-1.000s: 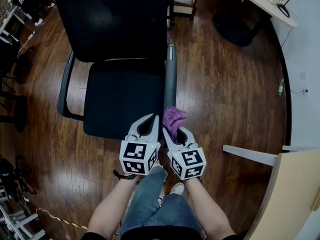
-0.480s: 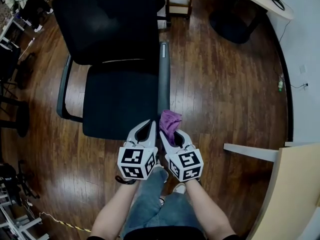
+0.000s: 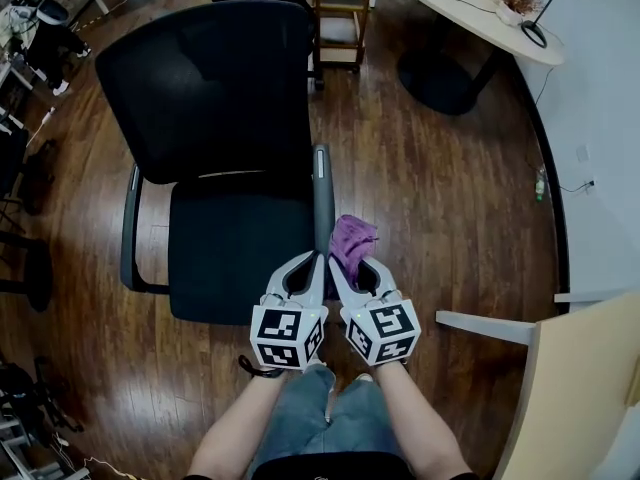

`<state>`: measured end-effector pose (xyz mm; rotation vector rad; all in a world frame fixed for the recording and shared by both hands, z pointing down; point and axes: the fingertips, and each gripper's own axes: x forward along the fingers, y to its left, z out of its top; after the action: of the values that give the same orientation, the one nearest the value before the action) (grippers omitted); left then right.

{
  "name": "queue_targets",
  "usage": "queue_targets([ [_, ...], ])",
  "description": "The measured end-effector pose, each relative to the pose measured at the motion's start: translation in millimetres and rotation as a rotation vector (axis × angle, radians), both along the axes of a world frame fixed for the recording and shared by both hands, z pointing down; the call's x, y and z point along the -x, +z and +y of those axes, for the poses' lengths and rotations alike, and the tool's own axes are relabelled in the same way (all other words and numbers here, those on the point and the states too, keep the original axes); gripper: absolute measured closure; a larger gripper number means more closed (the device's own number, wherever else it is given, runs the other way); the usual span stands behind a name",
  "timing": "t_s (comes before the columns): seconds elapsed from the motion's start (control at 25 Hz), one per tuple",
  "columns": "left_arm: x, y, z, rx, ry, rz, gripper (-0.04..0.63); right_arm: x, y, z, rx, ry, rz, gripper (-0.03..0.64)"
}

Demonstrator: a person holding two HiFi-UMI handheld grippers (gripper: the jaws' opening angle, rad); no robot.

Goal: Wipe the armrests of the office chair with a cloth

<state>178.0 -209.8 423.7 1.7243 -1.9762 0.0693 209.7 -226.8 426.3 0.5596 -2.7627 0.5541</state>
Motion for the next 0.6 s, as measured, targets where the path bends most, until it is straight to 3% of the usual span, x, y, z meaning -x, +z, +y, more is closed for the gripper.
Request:
queue_targets([
  [0.28,27.4,-7.8,-49.7,-0.006,0.011,-0.032,0.591,32.1,-14.3,-63.7,-0.046,-0.007,-0.015,0.518],
  [0.6,66.1,-0.8,-127.7,0.027,-0.034,-0.050,0.591,78.5,-3.9,-150.4,-0.052,-0.079,-0.003,0.518],
])
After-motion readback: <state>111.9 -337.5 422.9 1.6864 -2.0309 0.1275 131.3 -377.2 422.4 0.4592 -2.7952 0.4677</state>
